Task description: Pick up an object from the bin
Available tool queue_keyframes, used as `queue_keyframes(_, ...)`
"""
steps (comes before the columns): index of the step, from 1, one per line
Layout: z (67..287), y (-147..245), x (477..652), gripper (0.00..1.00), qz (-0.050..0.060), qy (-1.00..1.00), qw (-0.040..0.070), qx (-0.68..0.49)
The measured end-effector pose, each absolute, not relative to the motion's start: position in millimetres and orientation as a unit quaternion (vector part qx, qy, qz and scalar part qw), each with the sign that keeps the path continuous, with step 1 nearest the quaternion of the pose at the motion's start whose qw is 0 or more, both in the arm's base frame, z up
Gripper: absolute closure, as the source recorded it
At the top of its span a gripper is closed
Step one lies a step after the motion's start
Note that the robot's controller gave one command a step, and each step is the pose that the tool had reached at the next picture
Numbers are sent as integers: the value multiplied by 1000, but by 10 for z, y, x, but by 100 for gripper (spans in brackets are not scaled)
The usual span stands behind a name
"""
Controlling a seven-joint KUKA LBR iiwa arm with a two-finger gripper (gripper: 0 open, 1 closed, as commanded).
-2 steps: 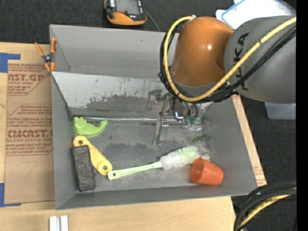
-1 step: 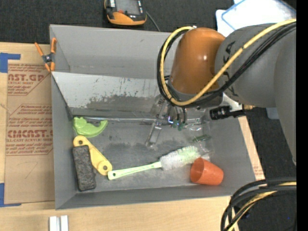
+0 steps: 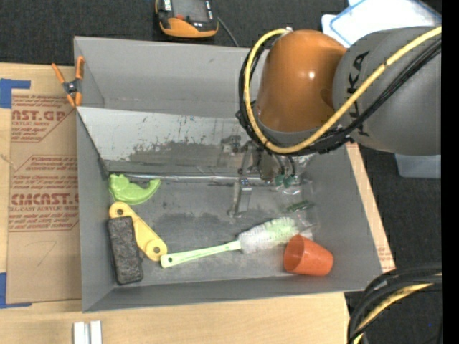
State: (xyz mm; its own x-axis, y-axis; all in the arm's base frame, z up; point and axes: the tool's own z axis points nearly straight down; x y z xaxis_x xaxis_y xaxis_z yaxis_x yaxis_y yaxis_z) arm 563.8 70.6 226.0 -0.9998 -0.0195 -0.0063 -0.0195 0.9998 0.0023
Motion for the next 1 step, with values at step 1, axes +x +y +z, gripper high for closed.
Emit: queue_keyframes(1, 1596, 768, 5130, 0, 0, 998, -5, 64)
